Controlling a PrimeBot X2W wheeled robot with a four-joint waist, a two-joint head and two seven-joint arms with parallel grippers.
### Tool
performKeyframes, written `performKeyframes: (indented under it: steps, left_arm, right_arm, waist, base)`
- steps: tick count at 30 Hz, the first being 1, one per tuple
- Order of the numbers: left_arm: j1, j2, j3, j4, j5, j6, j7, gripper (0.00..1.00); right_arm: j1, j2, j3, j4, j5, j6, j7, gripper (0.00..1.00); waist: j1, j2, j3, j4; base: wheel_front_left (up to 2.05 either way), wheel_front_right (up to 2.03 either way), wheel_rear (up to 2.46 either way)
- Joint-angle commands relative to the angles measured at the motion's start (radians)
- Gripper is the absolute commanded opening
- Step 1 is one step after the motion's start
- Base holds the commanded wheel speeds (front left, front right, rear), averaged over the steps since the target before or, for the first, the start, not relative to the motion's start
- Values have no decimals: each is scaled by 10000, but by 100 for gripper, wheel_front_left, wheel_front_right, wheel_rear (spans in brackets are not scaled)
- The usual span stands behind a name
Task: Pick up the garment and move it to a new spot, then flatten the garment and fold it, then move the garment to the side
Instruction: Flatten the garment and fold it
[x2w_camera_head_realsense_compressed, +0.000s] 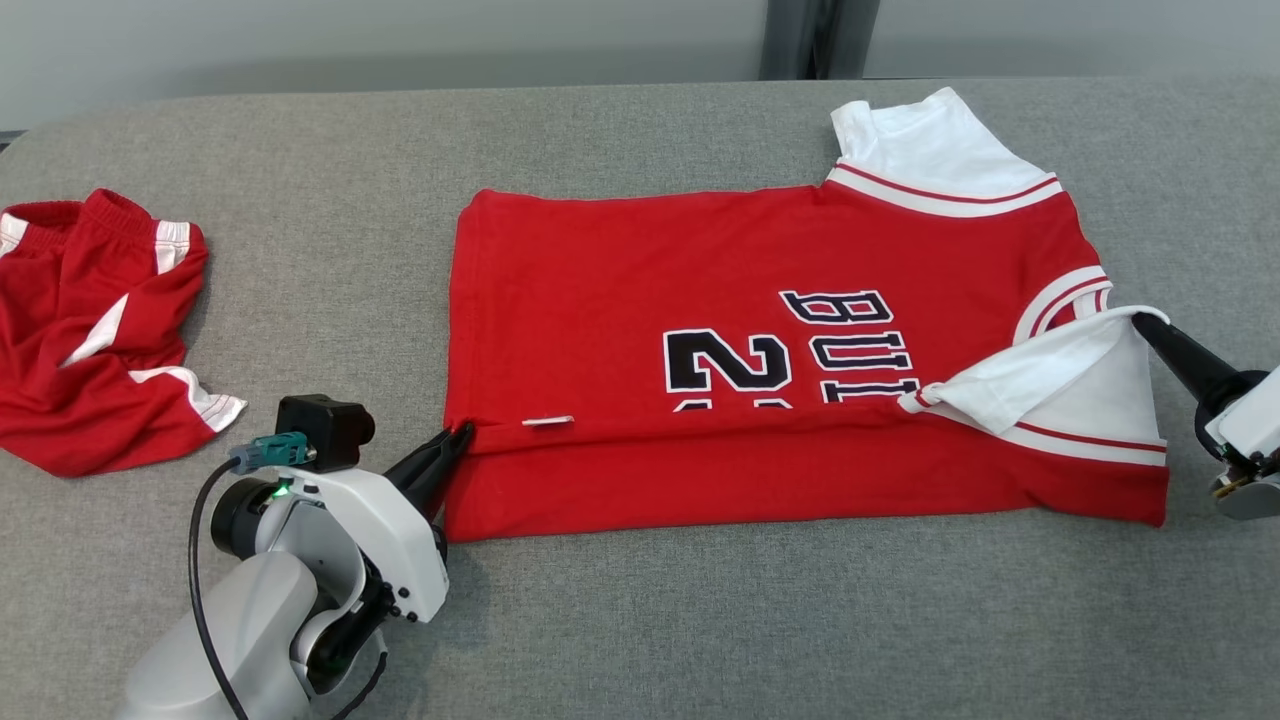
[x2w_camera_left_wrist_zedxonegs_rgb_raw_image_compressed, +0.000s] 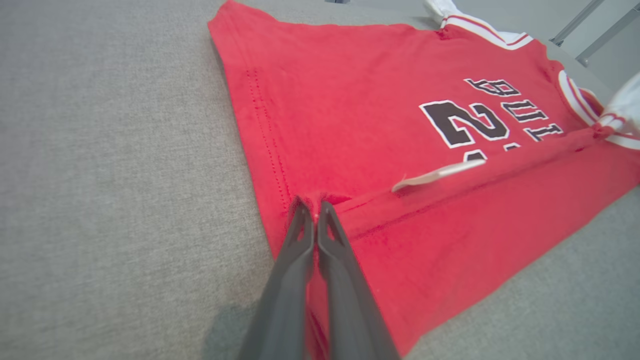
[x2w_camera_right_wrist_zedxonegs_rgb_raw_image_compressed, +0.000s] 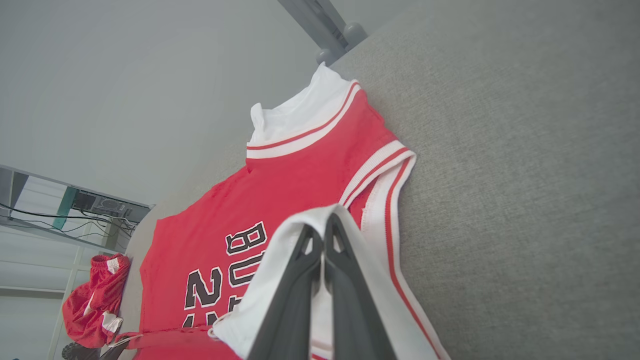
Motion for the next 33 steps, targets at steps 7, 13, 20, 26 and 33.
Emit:
performKeyframes:
  steps: [7,13,20,26,33]
  left_arm:
    - [-255,-120,-66,315,117,-121,-210,0]
    - [-455,-261,-174,522,234,-112,-274,0]
    - [-691,-407,-324,823,340,-74,-179,50]
    - [-613,-428,-398,1090,339,-145,-275,100]
    - [-419,-346,-79,1049,275,89,-1062,100]
  right_arm:
    - [-72,144,-54,310,-212,5,-247,0]
    - [-73,219,-176,384,-130,5,-393,0]
    - [-168,360,-363,790,-27,5,-530,100]
    - [-244,456,-427,1106,-242,5,-842,100]
    - [-51,303,-509,948,-848,5,-1927,100]
  waist:
    - [0,0,-6,18]
    - [0,0,75,81]
    - [0,0,192,142]
    - [0,0,25,116]
    - [0,0,-477,61]
  base:
    - [0,0,0]
    - [0,0,0]
    - [0,0,0]
    - [0,0,0]
    - [0,0,0]
